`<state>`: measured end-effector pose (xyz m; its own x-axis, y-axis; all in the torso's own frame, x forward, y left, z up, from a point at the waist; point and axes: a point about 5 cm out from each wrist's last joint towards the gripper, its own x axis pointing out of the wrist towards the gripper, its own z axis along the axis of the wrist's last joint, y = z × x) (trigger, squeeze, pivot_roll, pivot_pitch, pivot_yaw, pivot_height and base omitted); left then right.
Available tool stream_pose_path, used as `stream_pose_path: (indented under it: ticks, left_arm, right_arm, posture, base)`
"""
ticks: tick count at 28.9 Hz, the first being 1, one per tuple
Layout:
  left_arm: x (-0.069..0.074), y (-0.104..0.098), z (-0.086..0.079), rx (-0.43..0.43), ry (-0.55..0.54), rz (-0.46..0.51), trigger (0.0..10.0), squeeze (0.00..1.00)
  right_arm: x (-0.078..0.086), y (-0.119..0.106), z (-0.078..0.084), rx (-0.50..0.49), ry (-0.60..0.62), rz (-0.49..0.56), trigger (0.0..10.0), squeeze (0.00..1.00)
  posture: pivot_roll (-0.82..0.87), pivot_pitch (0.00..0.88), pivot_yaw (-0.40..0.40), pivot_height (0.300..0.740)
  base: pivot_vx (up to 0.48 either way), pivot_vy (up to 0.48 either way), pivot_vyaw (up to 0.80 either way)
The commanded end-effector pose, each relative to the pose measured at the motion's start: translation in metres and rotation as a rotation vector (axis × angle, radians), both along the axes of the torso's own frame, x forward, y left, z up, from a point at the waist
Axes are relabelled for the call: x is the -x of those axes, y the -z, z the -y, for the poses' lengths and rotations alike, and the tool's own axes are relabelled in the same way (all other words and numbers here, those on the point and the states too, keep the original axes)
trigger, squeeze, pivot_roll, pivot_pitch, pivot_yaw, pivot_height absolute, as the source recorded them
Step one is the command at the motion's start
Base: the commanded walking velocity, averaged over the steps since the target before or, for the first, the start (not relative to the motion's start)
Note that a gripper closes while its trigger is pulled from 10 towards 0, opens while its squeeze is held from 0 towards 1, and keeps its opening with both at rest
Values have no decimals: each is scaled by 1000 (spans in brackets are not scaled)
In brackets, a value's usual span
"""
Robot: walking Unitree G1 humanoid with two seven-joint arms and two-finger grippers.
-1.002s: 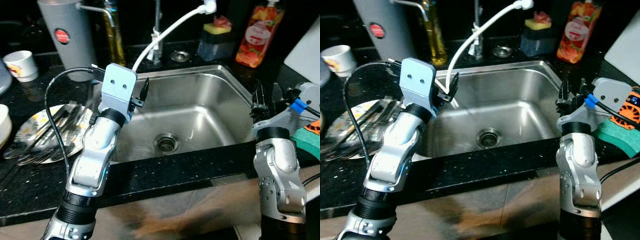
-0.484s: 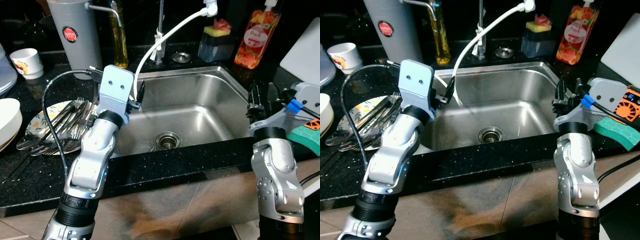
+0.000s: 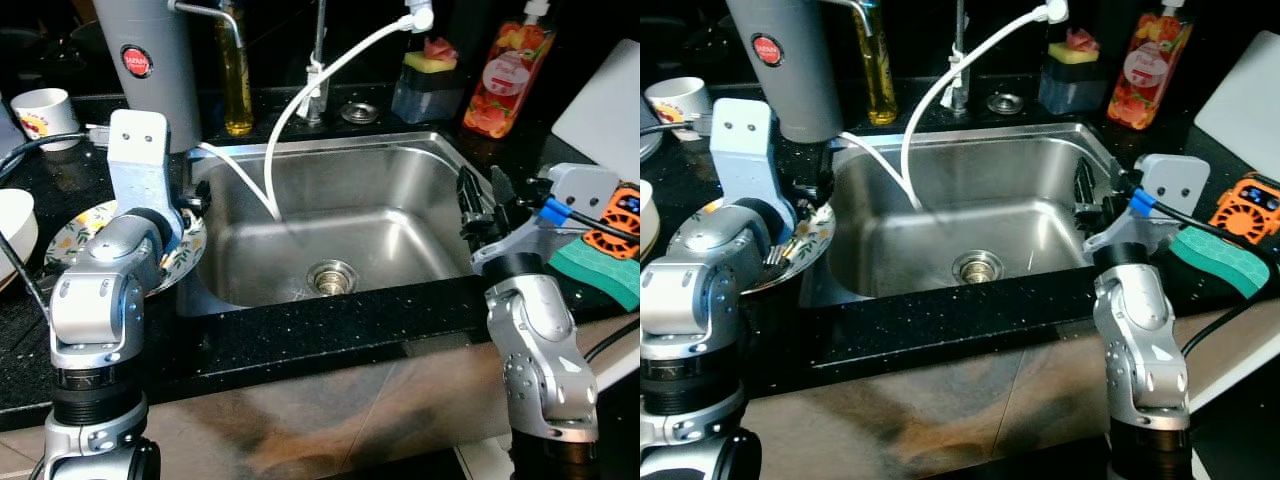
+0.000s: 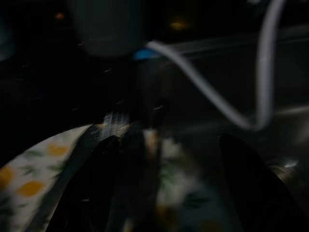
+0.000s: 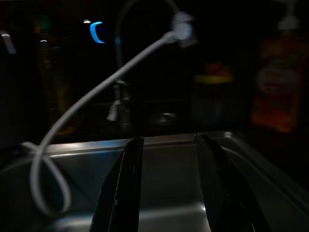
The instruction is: Kitchen organization
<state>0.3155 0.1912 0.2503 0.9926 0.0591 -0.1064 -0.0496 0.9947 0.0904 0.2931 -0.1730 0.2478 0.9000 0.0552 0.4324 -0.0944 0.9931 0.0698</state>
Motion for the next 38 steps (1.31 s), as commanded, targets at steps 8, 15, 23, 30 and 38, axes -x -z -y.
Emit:
stream_pose_path:
  ticks: [8,15,23,30,38]
  left_arm:
    - [11,18,-18,22,-98,-168,10000,0]
    - [15,28,-22,66,-69,-261,9176,0]
    - [13,42,-28,35,-154,-290,0,0]
    - [8,19,-36,-67,-265,-106,0,0]
    - [7,-33,-14,-13,-123,248,10000,0]
  right_arm:
    - [-3,-1,-14,58,-174,-43,10000,0]
    - [-6,1,-17,79,-197,-60,10000,0]
    - [-8,-1,-17,73,-202,-58,10000,0]
    - [-9,-2,-13,51,-185,-55,10000,0]
    - [-9,-7,-10,-14,-174,-33,10000,0]
  posture:
    - [108,70,-16,740]
    - [115,67,-16,740]
    - [104,59,-21,740]
    - [97,55,-24,740]
    - [95,52,-25,740]
  base:
    - [0,0,0]
    - [0,0,0]
    - [0,0,0]
    - [0,0,0]
    - [0,0,0]
